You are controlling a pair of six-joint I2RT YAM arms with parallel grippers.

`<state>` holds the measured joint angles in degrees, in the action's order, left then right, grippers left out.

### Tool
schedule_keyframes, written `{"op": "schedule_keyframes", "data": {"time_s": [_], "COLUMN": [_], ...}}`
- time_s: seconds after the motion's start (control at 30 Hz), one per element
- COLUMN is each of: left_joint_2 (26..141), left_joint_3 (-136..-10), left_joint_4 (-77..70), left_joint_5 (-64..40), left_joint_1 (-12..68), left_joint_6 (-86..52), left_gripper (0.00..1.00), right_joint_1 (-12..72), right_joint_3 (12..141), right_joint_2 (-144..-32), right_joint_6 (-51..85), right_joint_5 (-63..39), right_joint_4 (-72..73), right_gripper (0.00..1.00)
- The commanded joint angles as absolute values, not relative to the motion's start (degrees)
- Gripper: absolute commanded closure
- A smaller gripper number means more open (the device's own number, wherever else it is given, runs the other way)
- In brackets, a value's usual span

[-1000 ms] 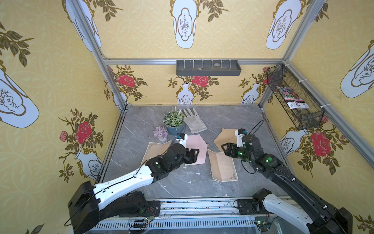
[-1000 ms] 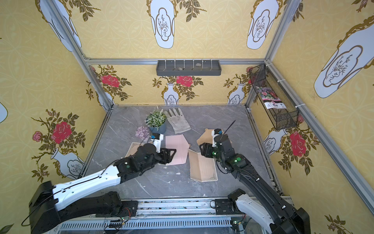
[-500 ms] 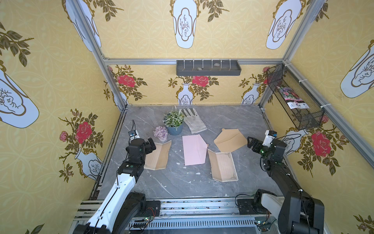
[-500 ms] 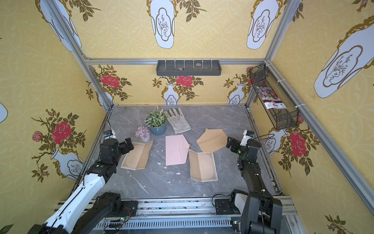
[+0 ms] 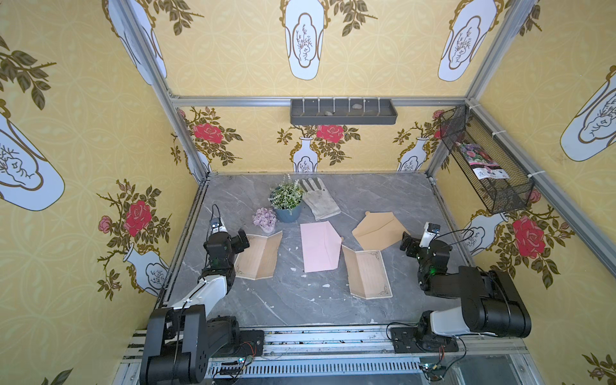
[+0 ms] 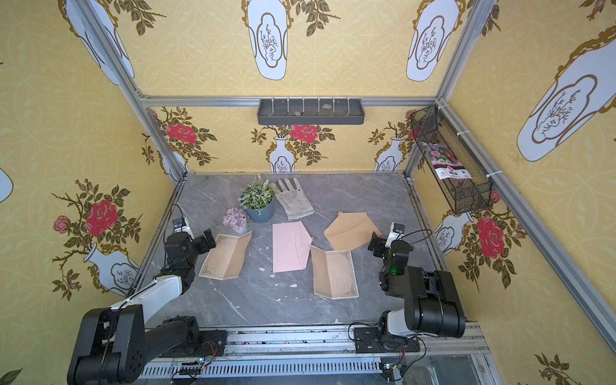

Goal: Take the letter paper out of the envelope
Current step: Reset both arms

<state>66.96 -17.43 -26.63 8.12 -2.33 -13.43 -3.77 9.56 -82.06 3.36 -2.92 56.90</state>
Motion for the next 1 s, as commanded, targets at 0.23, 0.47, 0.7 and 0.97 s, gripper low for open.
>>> {"op": "schedule_keyframes", "data": {"time_s": [0.23, 0.47, 0.7, 0.97], "left_joint_2": [73.15, 81.86, 81.58, 81.9], "left_joint_3": [-20.89, -17.55, -17.55, -18.01], "left_joint_4": [-34.82, -48.94, -48.51, -47.84], "left_joint_5": [10.77, 3.56, 3.57, 3.33], "left_joint_1": [-2.57, -5.71, -4.28, -4.37], "left_joint_6": [-6.05, -6.06, -4.64, -4.58], "left_gripper": [0.04, 0.01, 0.01, 0.01], "right_joint_1": [-3.64, -3.39, -3.41, -3.42], "right_joint_3": [9.32, 9.22, 9.21, 9.18], "right_joint_2": [-81.91, -81.91, -81.83, -81.88], "right_joint_6": [1.59, 1.45, 1.49, 1.41], "right_joint_5": [-3.43, -3.08, -3.08, -3.08], "right_joint_4": [60.54, 60.78, 60.78, 60.82], "right_gripper": [0.02, 0.03, 0.02, 0.03]}}
